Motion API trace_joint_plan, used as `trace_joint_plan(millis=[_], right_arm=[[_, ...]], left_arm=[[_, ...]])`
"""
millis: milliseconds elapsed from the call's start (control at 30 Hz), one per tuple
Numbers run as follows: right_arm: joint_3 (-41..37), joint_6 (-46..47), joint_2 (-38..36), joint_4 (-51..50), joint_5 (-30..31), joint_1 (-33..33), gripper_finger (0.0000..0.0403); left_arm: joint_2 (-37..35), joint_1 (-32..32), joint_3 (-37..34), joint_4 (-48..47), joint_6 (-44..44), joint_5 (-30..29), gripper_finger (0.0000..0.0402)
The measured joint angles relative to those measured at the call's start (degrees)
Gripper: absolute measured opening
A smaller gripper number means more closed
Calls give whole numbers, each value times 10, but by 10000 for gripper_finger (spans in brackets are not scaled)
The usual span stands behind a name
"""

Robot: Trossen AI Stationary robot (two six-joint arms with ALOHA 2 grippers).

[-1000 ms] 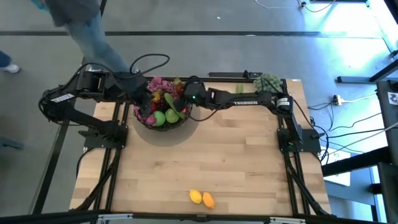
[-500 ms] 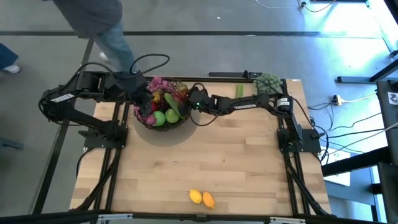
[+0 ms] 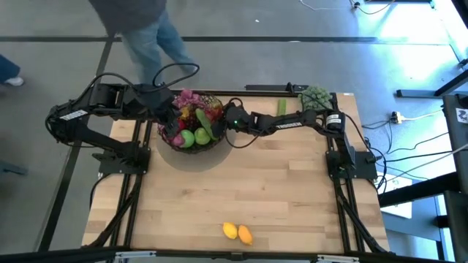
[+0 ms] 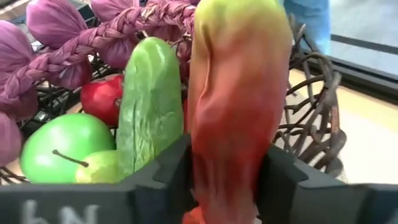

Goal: Build produce basket
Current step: Put the red and green bell pepper into the black wire basket, then put the green cucumber into the black wire basket

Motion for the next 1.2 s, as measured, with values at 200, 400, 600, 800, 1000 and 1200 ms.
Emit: trace_joint_plan(millis=[200,400,600,800,1000,1200], right_arm=[[0,4,0,-1,-38,-6,193],[-1,-10,1,35,-38,-5,201],[-2,-31,-16,30,-24,-5,203],[-2,-60,-55,16,39,-6,203],[-2,-115,-114,-31,41,-3,203],[-1,-76,-214,-203,99,5,203]], left_arm=[[0,0,0,0,0,0,90],[0,0,0,0,0,0,90],[0,0,0,-1,0,0,90],[0,0,0,-1,0,0,90],[0,0,0,-1,-7,0,90],[0,0,0,-5,-11,16,90]])
